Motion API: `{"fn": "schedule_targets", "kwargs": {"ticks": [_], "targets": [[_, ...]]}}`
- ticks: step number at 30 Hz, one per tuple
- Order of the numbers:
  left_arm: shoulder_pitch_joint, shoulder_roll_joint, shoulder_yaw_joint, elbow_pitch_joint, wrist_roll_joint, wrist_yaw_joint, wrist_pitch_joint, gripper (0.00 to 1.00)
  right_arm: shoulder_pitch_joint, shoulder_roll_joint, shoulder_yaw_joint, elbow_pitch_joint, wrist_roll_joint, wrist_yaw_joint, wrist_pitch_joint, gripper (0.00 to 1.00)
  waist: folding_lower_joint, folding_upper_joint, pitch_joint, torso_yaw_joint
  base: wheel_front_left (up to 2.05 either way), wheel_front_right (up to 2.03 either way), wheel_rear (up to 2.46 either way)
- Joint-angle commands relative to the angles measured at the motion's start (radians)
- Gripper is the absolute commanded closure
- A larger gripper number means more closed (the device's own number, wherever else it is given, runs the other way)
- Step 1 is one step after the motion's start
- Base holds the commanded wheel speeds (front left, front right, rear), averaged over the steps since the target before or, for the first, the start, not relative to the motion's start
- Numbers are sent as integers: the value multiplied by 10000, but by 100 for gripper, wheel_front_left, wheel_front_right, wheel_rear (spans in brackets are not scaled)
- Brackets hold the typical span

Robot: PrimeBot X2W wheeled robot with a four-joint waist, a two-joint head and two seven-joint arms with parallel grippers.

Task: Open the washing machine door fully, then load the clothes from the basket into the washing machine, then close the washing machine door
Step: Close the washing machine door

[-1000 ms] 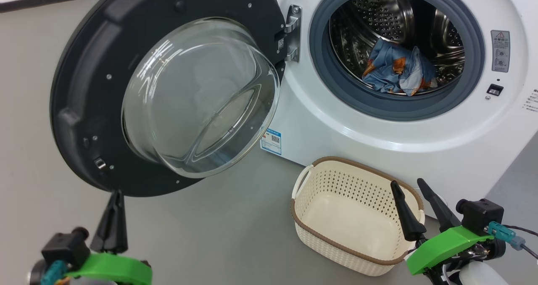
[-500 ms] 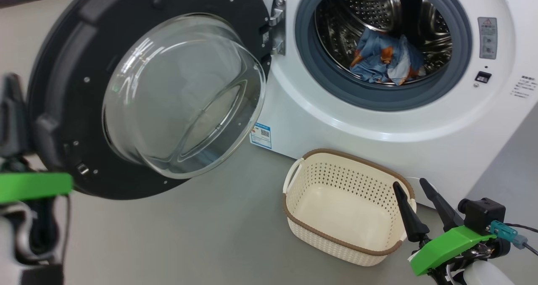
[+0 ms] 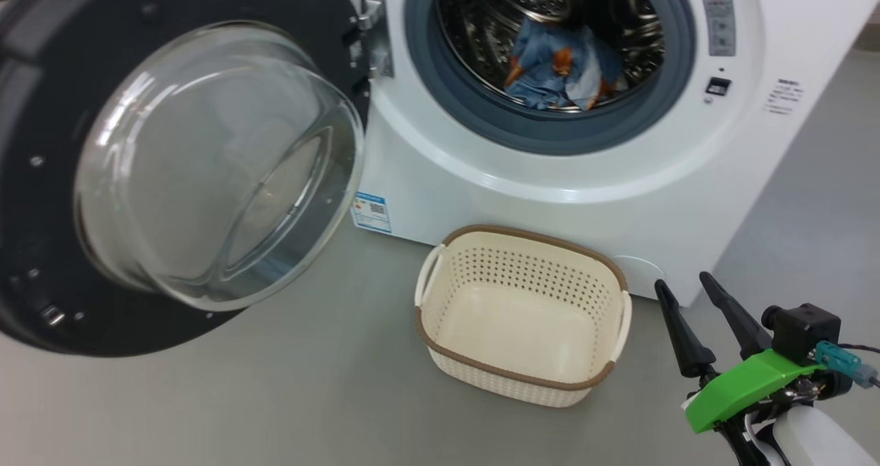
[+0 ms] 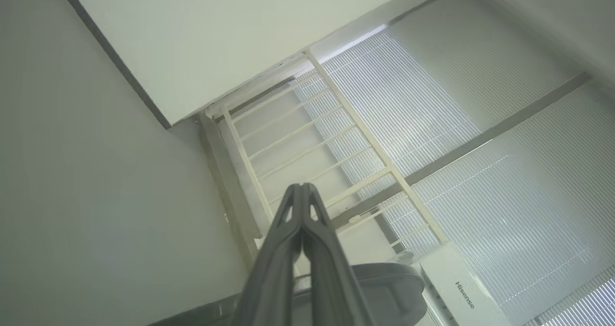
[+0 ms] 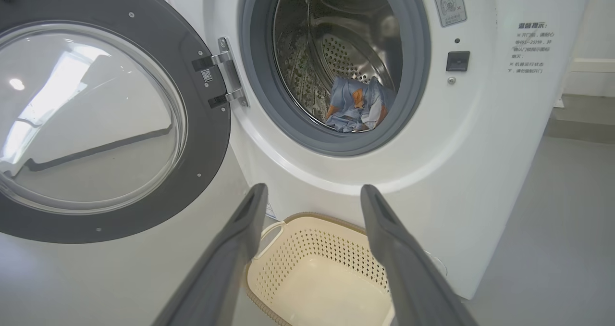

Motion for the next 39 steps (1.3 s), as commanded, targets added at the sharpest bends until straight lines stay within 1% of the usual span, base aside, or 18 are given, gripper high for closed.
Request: {"fn": "schedule_targets", "kwargs": {"ticks": [1, 3, 4, 8, 15, 20, 23, 26, 30, 34, 39], "targets": [[-563, 823, 570, 300, -629, -61, 185, 100, -373, -223, 270, -228, -65, 46, -80, 0, 0, -1, 296, -461, 0, 0, 0], [-688, 1101, 858, 961, -1108, -62, 328, 100, -445, -316, 349, -239, -43, 46, -80, 0, 0, -1, 394, -612, 0, 0, 0], [-688, 1101, 858, 961, -1108, -62, 328, 100, -445, -316, 349, -239, -43, 46, -80, 0, 0, -1, 394, -612, 0, 0, 0], [-946, 1581, 1181, 2357, -1723, -63, 797, 100, -581, -474, 447, -232, -31, 46, -80, 0, 0, -1, 564, -865, 0, 0, 0], [-1339, 2239, 1483, 3965, -2136, -64, 1136, 100, -639, -632, 484, -288, 33, 46, -80, 0, 0, -1, 760, -1132, 0, 0, 0], [-1608, 2546, 1647, 4889, -2455, -64, 1687, 100, -592, -663, 448, -298, 1, 46, -80, 0, 0, -1, 899, -1181, 0, 0, 0], [-1763, 2680, 1736, 5204, -2601, -64, 1887, 100, -585, -664, 443, -298, -14, 46, -80, 0, 0, -1, 987, -1200, 0, 0, 0], [-1871, 2805, 1604, 5350, -2582, -64, 2250, 100, -612, -674, 418, -307, -53, 46, -80, 0, 0, -1, 1092, -1210, 0, 0, 0], [-1904, 2783, 1391, 5254, -2535, -65, 2631, 100, -657, -721, 361, -341, -67, 46, -80, 0, 0, -1, 1201, -1203, 0, 0, 0], [-1931, 2728, 1134, 5443, -2509, -65, 3289, 100, -630, -665, 344, -362, -119, 46, -80, 0, 0, -1, 1254, -1194, 0, 0, 0], [-1917, 2889, 961, 5774, -2447, -65, 3781, 100, -587, -650, 373, -391, -92, 46, -80, 0, 0, -1, 1171, -1226, 0, 0, 0]]}}
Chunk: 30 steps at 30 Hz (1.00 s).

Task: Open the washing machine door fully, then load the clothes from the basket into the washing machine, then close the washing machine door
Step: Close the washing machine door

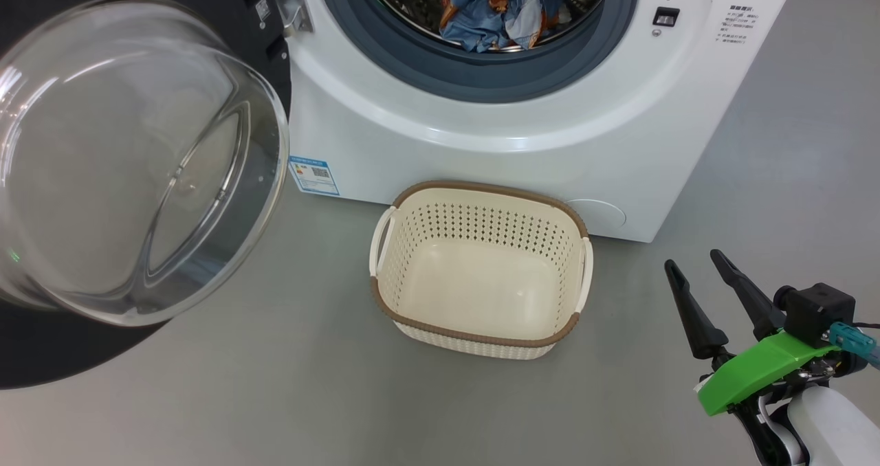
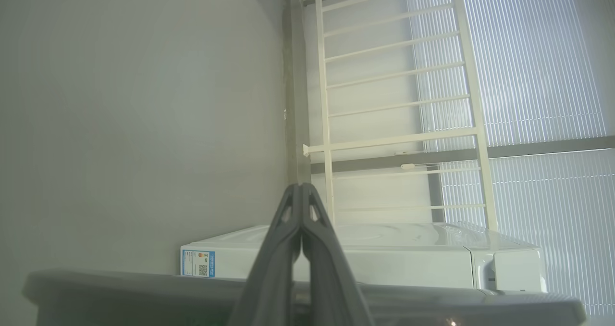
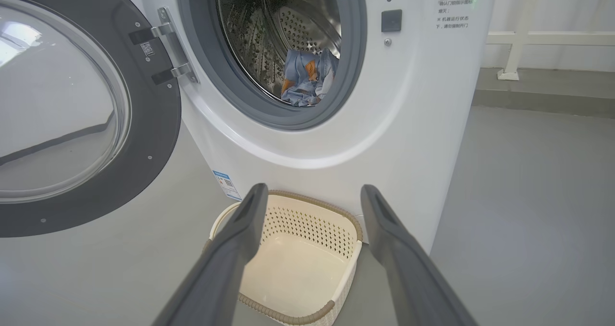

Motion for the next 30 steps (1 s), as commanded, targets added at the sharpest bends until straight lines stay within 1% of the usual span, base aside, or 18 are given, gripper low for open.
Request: {"fn": "schedule_targets", "kwargs": {"ticks": [1, 7, 9, 14, 18, 23, 30], "targets": [[-126, 696, 2, -149, 70, -65, 360, 100, -106, -137, 142, -248, -51, 46, -80, 0, 0, 0, -69, -18, 0, 0, 0], [296, 654, -274, -368, -8, -65, 1750, 100, 107, -120, 64, -263, 13, 46, -80, 0, 0, 0, -471, 15, 0, 0, 0], [387, 636, -304, -442, -30, -65, 1947, 100, 156, -118, 41, -278, 16, 46, -80, 0, 0, 0, -532, 41, 0, 0, 0], [753, 417, -490, -895, -213, -65, 3116, 100, 307, -118, 28, -298, 59, 46, -80, 0, 0, 0, -759, 199, 0, 0, 0], [1037, 281, -712, -1286, -231, -65, 3850, 100, 334, -21, 134, -238, 131, 46, -80, 0, 0, 0, -900, 261, 0, 0, 0], [1488, -86, -1216, -2079, -150, -65, 4850, 100, 424, 46, 138, -162, 200, 46, -80, 0, 0, 0, -1024, 317, 0, 0, 0], [2100, -714, -1376, -3482, -589, -65, 5984, 100, 547, 172, 69, -149, 186, 46, -80, 0, 0, 0, -1183, 395, 0, 0, 0]]}}
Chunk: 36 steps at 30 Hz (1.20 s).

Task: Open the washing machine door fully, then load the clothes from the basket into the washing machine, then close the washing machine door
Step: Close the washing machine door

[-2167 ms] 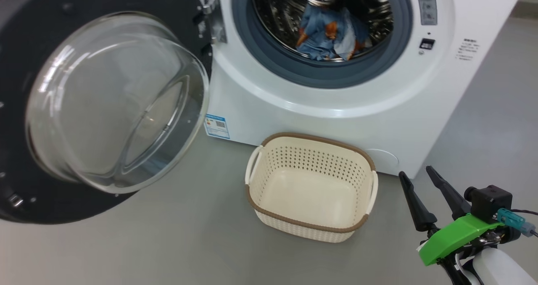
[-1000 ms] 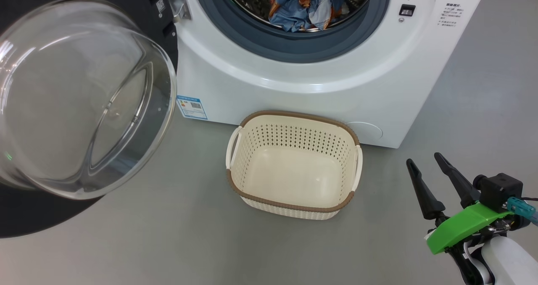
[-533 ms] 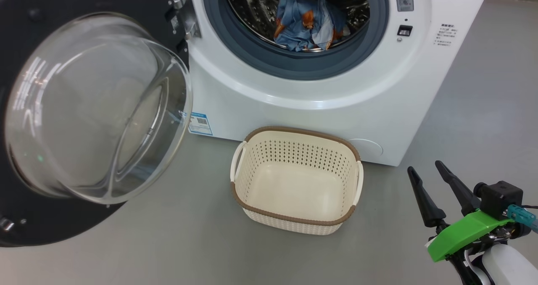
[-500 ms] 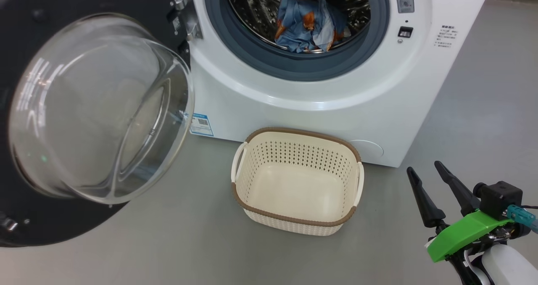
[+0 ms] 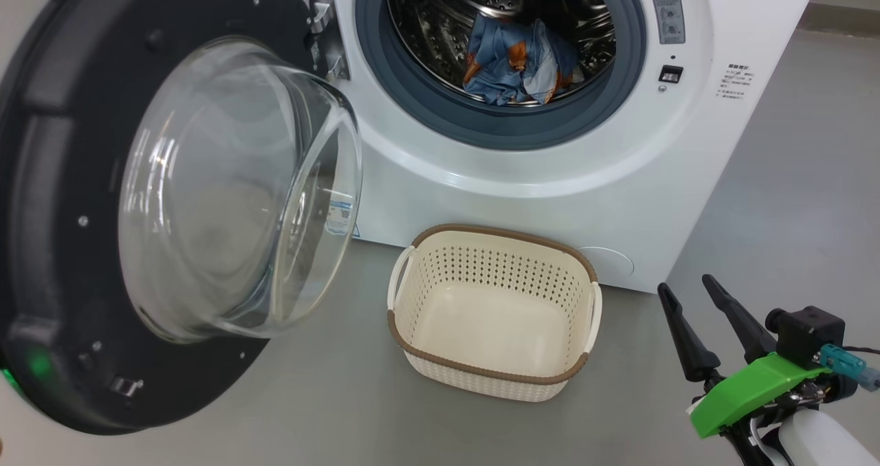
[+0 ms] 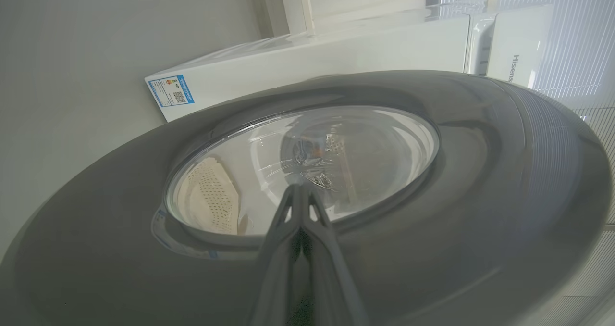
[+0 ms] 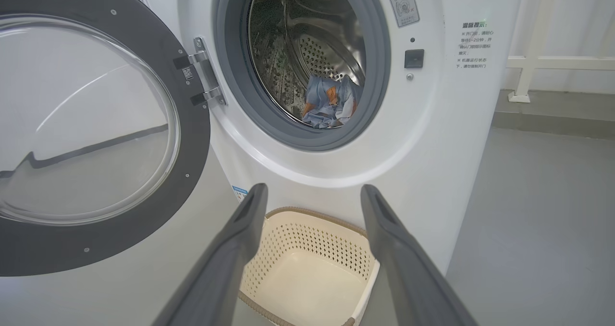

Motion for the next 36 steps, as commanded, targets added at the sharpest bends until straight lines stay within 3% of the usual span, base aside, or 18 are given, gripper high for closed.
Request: {"fn": "schedule_targets", "kwargs": {"ticks": [1, 6, 20, 36], "targets": [[168, 349, 129, -595, -145, -51, 345, 100, 135, -70, 72, -192, 68, 46, -80, 0, 0, -1, -53, 42, 0, 0, 0], [706, -49, 53, -1810, -406, 342, 933, 100, 221, 129, -25, -225, 88, 46, -80, 0, 0, -1, -167, 43, 0, 0, 0], [2436, -1309, -727, -6025, -416, 2062, 1696, 100, 361, 623, -208, -273, 82, 46, -80, 0, 0, -1, -503, -404, 0, 0, 0], [3010, -2441, -1401, -7938, -173, 2687, 1361, 100, 162, 765, -285, -243, 1, 46, -80, 0, 0, -1, -499, -1933, 0, 0, 0]]}}
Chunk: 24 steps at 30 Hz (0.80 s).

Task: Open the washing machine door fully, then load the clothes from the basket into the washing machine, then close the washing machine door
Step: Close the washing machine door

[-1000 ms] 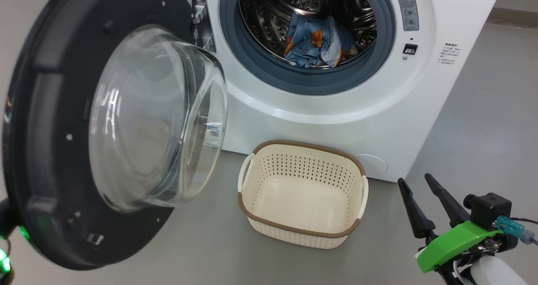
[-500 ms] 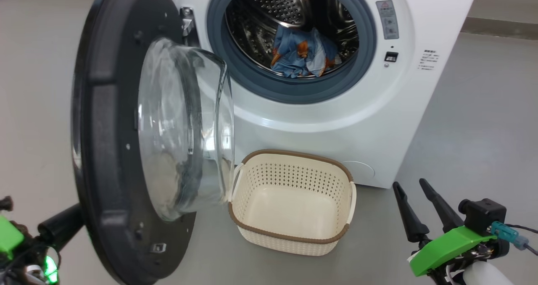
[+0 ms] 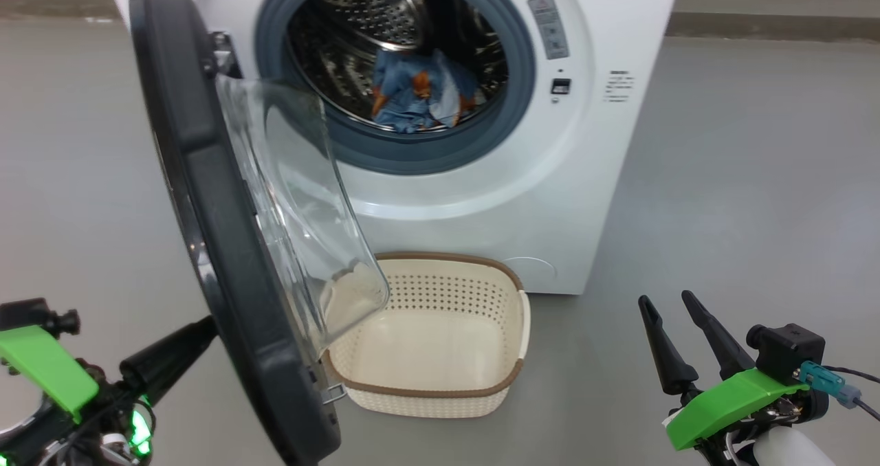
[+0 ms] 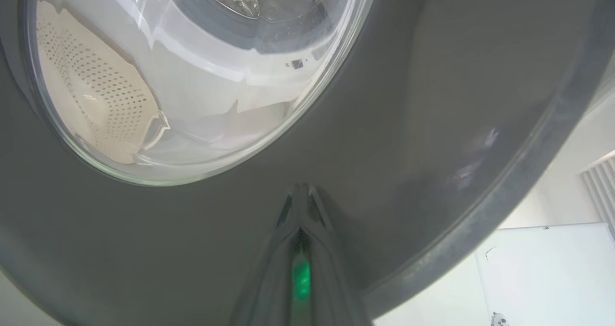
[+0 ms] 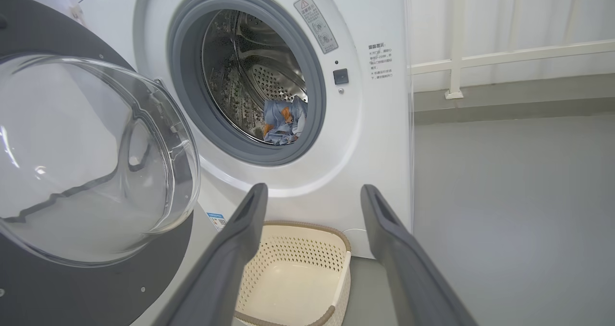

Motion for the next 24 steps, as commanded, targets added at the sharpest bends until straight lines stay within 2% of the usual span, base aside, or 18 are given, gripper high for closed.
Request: {"fn": "schedule_targets", "kwargs": {"ticks": [1, 13, 24], "targets": [[-136, 64, 160, -434, -34, 10, 29, 100, -273, -141, 100, -197, 7, 46, -80, 0, 0, 0, 38, -462, 0, 0, 0], [-435, -446, -170, -468, -11, -71, -135, 100, -397, -133, 138, -209, -5, 46, -80, 0, 0, 0, 192, -1892, 0, 0, 0], [-1158, -844, -367, 9, 63, -392, -615, 100, -460, -57, 78, -251, -22, 46, -80, 0, 0, 0, 515, -2785, 0, 0, 0]]}}
